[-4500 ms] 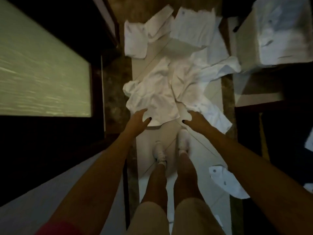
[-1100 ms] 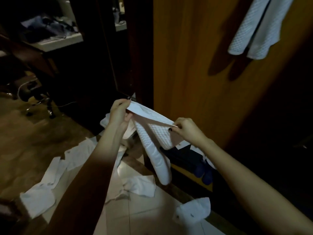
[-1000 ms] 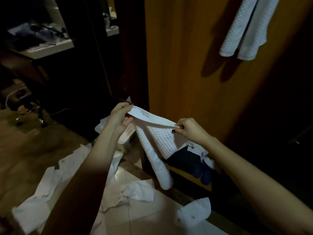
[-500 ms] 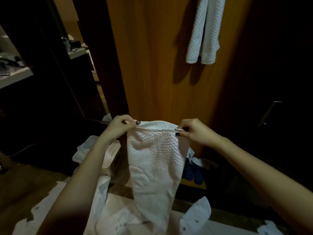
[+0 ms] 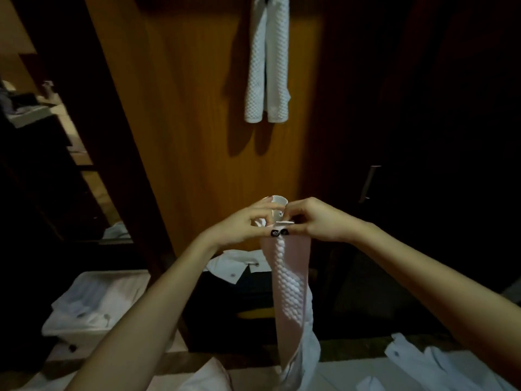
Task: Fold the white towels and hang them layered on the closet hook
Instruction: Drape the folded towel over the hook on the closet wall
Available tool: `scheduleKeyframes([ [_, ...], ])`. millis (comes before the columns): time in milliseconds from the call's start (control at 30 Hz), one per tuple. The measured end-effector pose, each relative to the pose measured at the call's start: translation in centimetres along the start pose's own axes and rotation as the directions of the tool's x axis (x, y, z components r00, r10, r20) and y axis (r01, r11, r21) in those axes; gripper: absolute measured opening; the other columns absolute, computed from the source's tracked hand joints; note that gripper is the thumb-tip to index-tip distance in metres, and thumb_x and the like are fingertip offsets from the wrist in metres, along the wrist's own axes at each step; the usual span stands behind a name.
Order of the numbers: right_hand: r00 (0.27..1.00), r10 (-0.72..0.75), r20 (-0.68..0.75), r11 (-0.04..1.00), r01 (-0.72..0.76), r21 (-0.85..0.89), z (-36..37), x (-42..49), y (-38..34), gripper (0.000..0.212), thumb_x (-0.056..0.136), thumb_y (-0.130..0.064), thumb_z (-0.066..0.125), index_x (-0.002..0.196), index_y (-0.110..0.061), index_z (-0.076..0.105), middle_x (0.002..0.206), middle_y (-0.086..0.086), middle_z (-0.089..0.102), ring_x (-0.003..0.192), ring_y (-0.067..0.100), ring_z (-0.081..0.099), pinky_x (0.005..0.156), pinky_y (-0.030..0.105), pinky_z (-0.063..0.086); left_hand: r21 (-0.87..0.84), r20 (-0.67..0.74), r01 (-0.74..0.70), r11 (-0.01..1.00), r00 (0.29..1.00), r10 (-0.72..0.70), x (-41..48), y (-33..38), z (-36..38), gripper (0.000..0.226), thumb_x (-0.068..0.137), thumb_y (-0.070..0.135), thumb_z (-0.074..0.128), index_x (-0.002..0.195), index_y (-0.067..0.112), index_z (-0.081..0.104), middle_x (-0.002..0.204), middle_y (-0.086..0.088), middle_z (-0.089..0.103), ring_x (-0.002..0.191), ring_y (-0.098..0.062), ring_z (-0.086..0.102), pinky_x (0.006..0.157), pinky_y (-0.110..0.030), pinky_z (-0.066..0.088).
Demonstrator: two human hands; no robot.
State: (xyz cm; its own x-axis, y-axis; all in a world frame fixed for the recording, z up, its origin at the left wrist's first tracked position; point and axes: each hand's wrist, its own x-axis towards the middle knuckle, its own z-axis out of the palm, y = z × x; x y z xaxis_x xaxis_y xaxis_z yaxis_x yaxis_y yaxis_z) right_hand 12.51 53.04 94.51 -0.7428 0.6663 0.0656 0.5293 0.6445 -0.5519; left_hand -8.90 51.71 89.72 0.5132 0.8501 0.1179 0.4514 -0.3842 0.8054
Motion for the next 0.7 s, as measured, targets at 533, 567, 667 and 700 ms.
scheduleKeyframes([
  [533, 0.939, 0.252, -0.233, 0.967, -0.24, 0.081, -3.9, -9.2, 4.3, 0.006, 0.09, -0.018, 0.069, 0.094, -0.014, 0.072, 0.095, -0.004, 0.068, 0.09, 0.007, 0.066, 0.082, 0.023, 0.054, 0.019, 0.09, -0.05, 0.999, 0.995, 0.048, 5.8, 4.1, 5.1, 0.026, 0.094, 0.022, 0.062, 0.073, 0.01, 0.053, 0.071, 0.016, 0.054, 0.068, 0.0, 0.049, 0.065, -0.015, 0.039],
  [567, 0.941, 0.237, -0.242, 0.971, -0.227, 0.068, -4.0, -9.3, 4.4, 0.008, 0.089, -0.02, 0.07, 0.094, -0.014, 0.071, 0.095, -0.004, 0.067, 0.089, 0.008, 0.065, 0.081, 0.023, 0.054, -0.025, 0.039, -0.051, 0.998, 0.998, 0.052, 5.7, 4.1, 5.2, 0.025, 0.094, 0.02, 0.063, 0.072, 0.012, 0.053, 0.068, 0.019, 0.054, 0.065, 0.002, 0.048, 0.062, -0.013, 0.038],
  [667, 0.95, 0.179, -0.255, 0.984, -0.175, 0.037, -4.0, -9.4, 4.6, 0.006, 0.088, -0.025, 0.071, 0.089, -0.02, 0.07, 0.093, -0.009, 0.061, 0.085, 0.006, 0.061, 0.075, 0.022, 0.052, -0.119, -0.073, -0.057, 0.991, 0.996, 0.048, 5.2, 4.2, 4.6, 0.023, 0.092, 0.019, 0.064, 0.073, 0.011, 0.055, 0.068, 0.017, 0.056, 0.065, 0.002, 0.051, 0.06, -0.011, 0.04],
  [700, 0.951, 0.16, -0.265, 0.987, -0.158, 0.029, -4.0, -9.4, 4.5, 0.004, 0.09, -0.025, 0.069, 0.088, -0.021, 0.069, 0.092, -0.009, 0.061, 0.084, 0.006, 0.061, 0.074, 0.021, 0.052, -0.118, -0.077, -0.06, 0.991, 0.996, 0.051, 5.0, 4.4, 4.3, 0.022, 0.092, 0.019, 0.064, 0.074, 0.009, 0.056, 0.068, 0.016, 0.056, 0.065, 0.001, 0.051, 0.061, -0.011, 0.04],
])
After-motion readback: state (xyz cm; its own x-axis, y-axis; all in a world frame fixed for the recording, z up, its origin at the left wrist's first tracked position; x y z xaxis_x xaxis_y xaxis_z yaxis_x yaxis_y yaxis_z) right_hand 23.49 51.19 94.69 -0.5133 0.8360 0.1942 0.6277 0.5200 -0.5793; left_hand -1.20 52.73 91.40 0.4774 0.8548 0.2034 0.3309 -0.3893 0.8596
